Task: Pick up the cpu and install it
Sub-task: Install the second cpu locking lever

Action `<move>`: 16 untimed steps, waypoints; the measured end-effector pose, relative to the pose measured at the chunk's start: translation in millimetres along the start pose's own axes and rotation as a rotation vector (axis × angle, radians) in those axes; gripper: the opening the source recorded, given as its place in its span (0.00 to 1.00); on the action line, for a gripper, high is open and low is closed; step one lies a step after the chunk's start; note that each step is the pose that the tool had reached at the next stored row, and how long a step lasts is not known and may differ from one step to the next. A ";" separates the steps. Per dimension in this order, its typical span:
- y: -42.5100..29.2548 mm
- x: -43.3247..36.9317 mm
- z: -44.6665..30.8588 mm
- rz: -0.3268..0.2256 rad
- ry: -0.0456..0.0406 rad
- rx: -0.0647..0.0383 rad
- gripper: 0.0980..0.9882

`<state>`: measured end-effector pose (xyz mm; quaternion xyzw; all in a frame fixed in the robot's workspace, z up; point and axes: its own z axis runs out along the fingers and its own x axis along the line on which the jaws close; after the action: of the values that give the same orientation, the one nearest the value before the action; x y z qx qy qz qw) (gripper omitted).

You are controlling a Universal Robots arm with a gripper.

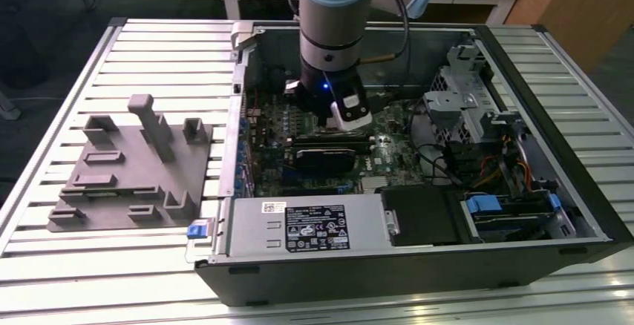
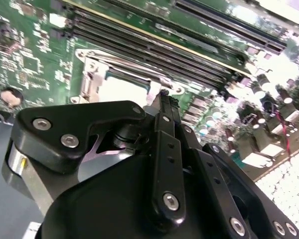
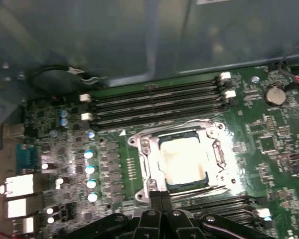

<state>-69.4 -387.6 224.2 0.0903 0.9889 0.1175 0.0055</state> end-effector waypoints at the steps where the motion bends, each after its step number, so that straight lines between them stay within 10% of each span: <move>1: 0.8 -2.4 0.3 0.002 -0.0009 0.002 0.01; 16: 28.7 -22.9 9.3 0.008 -0.0079 0.031 0.01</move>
<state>-41.5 -362.1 221.6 0.0947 0.9902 0.1019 0.0075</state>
